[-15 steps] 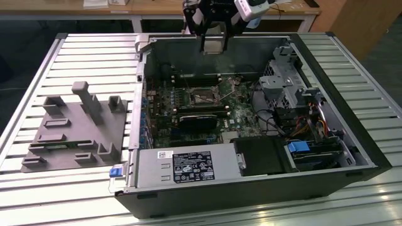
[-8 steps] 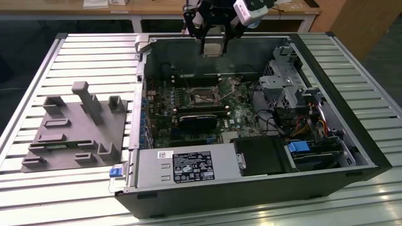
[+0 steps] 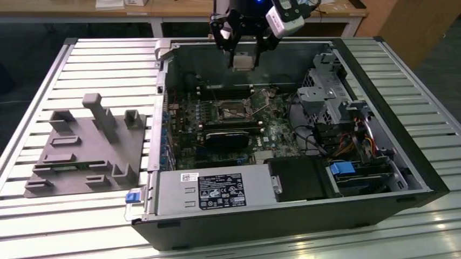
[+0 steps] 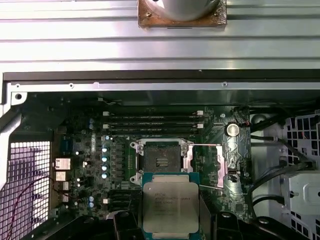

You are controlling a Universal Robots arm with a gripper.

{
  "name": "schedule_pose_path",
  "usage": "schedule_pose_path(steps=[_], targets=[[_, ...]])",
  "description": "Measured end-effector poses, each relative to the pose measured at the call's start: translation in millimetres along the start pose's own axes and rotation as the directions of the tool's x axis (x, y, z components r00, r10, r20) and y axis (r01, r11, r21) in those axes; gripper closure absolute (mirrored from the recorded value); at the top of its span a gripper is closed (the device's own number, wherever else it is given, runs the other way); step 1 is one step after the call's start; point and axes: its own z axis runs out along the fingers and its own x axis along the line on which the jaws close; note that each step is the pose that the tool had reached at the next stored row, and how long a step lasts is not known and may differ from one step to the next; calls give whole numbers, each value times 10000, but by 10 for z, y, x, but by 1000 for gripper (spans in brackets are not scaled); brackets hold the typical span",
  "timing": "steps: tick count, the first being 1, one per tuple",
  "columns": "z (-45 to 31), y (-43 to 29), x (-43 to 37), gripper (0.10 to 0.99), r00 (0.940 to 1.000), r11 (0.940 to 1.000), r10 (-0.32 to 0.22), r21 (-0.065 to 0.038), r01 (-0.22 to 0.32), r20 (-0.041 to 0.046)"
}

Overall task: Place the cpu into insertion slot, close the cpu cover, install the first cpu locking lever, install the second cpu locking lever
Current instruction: 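Place the cpu into insertion slot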

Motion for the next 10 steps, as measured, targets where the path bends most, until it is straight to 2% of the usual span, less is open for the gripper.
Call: schedule_pose_path(steps=[10], targets=[[182, -17, 31, 553, 10000, 10000, 0, 0, 0, 0]])
